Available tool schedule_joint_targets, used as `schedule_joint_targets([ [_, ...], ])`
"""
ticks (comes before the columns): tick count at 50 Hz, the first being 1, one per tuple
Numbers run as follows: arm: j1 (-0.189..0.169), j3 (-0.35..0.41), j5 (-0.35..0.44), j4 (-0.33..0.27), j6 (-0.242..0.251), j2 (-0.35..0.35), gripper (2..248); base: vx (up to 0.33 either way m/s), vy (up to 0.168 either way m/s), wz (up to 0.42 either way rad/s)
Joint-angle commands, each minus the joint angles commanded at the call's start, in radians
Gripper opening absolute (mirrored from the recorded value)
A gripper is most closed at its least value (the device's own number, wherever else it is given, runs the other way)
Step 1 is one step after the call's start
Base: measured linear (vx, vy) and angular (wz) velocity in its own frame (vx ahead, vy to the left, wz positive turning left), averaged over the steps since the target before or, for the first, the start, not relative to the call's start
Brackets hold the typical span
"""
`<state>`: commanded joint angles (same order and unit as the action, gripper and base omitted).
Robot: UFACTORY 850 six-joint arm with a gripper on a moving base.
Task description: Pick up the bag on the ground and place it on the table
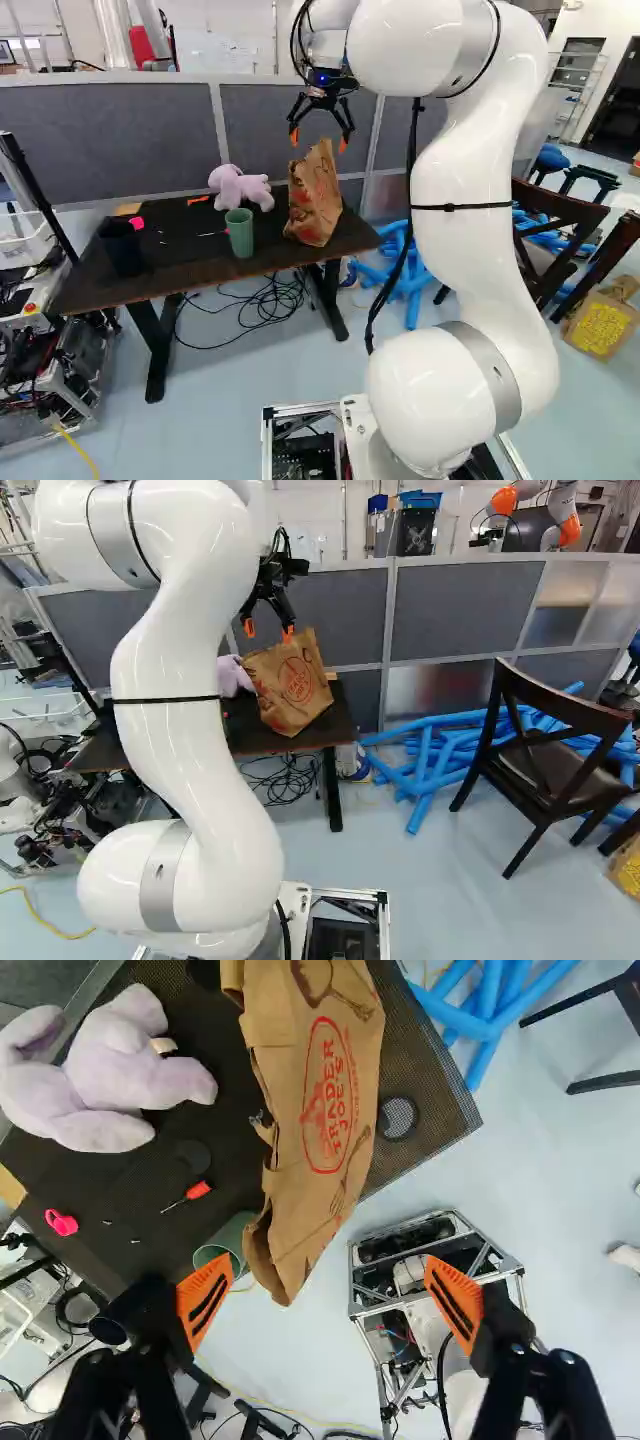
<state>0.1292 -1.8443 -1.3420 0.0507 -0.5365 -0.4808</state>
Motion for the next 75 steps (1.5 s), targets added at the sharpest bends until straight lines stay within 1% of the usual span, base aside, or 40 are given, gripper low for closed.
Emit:
schedule_joint_targets([
  [75,0.000,0.000,0.000,0.000,0.000,0.000,247,-0.134,0.002,0.014],
])
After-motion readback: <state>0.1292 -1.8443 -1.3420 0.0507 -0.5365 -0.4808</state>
